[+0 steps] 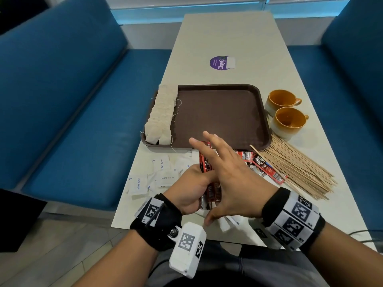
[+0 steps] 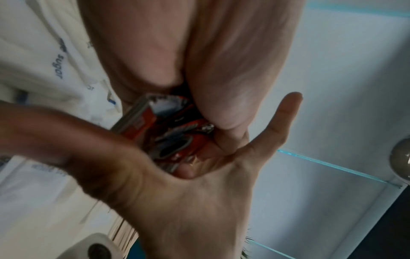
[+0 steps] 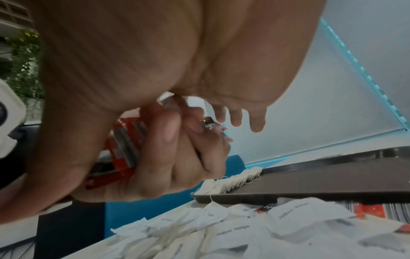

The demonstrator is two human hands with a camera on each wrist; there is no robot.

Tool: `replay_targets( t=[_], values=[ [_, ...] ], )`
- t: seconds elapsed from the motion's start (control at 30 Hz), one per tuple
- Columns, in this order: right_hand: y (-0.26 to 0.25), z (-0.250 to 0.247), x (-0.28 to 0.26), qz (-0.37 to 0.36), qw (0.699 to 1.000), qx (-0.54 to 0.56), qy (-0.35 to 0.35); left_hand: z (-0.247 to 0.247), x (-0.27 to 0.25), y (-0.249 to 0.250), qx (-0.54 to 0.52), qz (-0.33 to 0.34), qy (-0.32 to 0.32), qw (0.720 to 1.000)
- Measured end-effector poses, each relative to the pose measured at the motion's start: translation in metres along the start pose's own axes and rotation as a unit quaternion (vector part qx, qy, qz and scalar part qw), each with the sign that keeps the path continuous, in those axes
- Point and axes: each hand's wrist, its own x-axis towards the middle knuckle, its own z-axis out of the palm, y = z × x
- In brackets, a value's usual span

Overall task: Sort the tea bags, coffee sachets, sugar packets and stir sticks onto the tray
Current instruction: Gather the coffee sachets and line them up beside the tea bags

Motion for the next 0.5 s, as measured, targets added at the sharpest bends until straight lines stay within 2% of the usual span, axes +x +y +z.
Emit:
replay_targets(
  t=[0.23,0.33,0.5],
  values=[
    [0.0083,-0.0001,-0.0015,-0.021,0.999,0.022,-0.012,-0.0022,-0.0037,-0.0044,0.004,-0.023,-0.056,0.998],
    [0.0092,0.0031,-0.0019,-0.034,0.999,0.036,0.007,-0.0029,-0.0043,-0.0060,-0.011,-0.027,-0.059,0.998],
    [0.0069,0.0082,-0.0026,-0.036,0.998,0.046,0.000,-0.0034,-0.0041,-0.0055,-0.015,-0.028,-0.058,0.998]
  ],
)
